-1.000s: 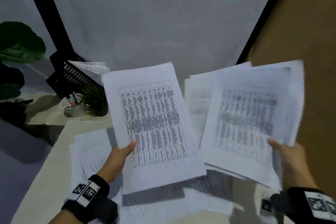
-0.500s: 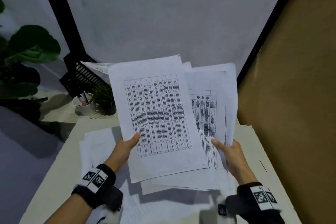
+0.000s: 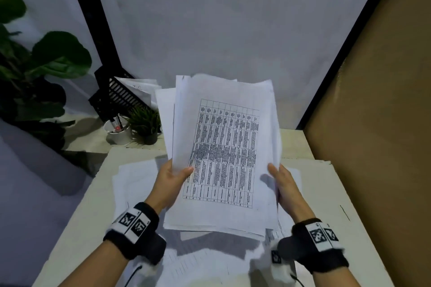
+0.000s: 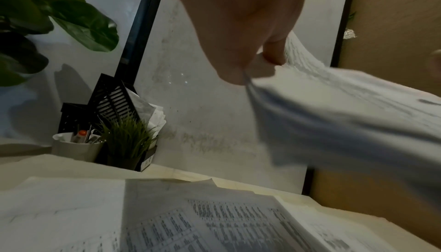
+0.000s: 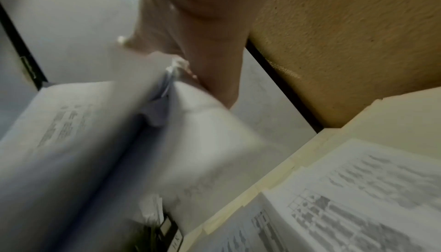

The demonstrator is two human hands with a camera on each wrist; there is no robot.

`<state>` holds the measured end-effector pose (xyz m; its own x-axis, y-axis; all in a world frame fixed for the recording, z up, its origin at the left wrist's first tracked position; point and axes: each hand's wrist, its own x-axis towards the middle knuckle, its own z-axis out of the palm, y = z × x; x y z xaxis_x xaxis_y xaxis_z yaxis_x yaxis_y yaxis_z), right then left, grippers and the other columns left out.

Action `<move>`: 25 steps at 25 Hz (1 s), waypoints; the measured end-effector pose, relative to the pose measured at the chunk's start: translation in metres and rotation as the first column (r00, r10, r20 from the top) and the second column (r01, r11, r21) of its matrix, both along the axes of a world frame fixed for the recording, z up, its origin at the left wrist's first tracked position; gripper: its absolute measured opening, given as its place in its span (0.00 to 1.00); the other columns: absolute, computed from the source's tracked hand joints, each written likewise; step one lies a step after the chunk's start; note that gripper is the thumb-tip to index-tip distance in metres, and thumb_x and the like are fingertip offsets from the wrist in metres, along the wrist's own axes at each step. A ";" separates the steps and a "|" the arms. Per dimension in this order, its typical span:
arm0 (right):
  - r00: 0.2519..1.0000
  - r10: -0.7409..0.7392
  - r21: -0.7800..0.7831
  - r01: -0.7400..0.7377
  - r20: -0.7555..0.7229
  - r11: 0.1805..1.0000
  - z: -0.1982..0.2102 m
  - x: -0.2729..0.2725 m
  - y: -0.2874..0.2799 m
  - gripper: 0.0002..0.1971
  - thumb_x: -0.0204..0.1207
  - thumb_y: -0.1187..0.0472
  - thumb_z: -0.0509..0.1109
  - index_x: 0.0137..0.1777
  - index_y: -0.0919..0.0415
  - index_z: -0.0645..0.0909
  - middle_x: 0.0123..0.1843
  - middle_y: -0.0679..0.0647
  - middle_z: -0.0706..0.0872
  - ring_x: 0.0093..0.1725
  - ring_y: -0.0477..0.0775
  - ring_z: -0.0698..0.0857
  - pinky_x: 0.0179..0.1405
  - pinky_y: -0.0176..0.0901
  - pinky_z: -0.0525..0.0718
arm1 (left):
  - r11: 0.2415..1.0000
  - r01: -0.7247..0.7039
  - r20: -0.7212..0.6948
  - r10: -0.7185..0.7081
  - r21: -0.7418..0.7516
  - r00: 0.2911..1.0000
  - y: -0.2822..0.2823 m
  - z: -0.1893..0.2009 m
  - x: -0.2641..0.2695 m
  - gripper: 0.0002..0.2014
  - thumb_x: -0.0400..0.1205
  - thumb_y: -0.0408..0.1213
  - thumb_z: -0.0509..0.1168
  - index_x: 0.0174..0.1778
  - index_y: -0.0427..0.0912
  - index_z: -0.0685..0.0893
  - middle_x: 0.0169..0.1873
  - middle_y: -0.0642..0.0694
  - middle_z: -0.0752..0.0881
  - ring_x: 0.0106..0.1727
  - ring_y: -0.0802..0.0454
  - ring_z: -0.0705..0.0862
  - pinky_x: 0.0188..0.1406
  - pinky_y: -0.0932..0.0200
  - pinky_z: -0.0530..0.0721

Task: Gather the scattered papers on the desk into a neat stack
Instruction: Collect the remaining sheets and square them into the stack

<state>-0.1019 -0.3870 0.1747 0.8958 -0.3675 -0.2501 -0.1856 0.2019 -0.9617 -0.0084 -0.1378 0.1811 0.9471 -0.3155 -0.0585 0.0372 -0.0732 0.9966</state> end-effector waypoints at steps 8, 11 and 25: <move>0.994 -0.101 -0.220 0.107 0.040 0.970 0.002 0.006 0.029 0.14 0.65 0.70 0.77 0.50 0.68 0.83 0.40 0.51 0.88 0.36 0.43 0.88 0.29 0.28 0.84 | 0.984 -0.159 0.144 0.169 -0.077 0.975 0.007 0.008 -0.002 0.40 0.73 0.22 0.69 0.77 0.43 0.58 0.72 0.49 0.70 0.72 0.56 0.71 0.49 0.85 0.75; 0.996 -0.081 -0.210 0.087 0.036 0.974 -0.013 0.006 0.046 0.16 0.64 0.70 0.78 0.51 0.62 0.81 0.43 0.52 0.87 0.43 0.47 0.87 0.36 0.33 0.86 | 0.986 -0.141 -0.129 0.129 -0.085 0.983 0.014 -0.008 -0.008 0.29 0.63 0.39 0.78 0.59 0.38 0.78 0.51 0.42 0.86 0.57 0.40 0.84 0.50 0.57 0.86; 0.985 0.091 -0.230 -0.055 0.149 0.972 0.007 0.020 0.047 0.18 0.58 0.62 0.82 0.48 0.50 0.84 0.40 0.47 0.91 0.43 0.43 0.89 0.44 0.37 0.86 | 0.999 -0.036 -0.005 0.036 -0.031 0.999 0.042 0.005 -0.003 0.13 0.72 0.27 0.72 0.39 0.52 0.81 0.27 0.64 0.89 0.33 0.69 0.86 0.36 0.65 0.84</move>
<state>-0.0824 -0.3397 0.1820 0.9437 -0.3299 -0.0225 -0.0345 -0.0305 -0.9989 -0.0115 -0.0954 0.1864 0.9578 -0.2825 -0.0531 0.0434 -0.0404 0.9982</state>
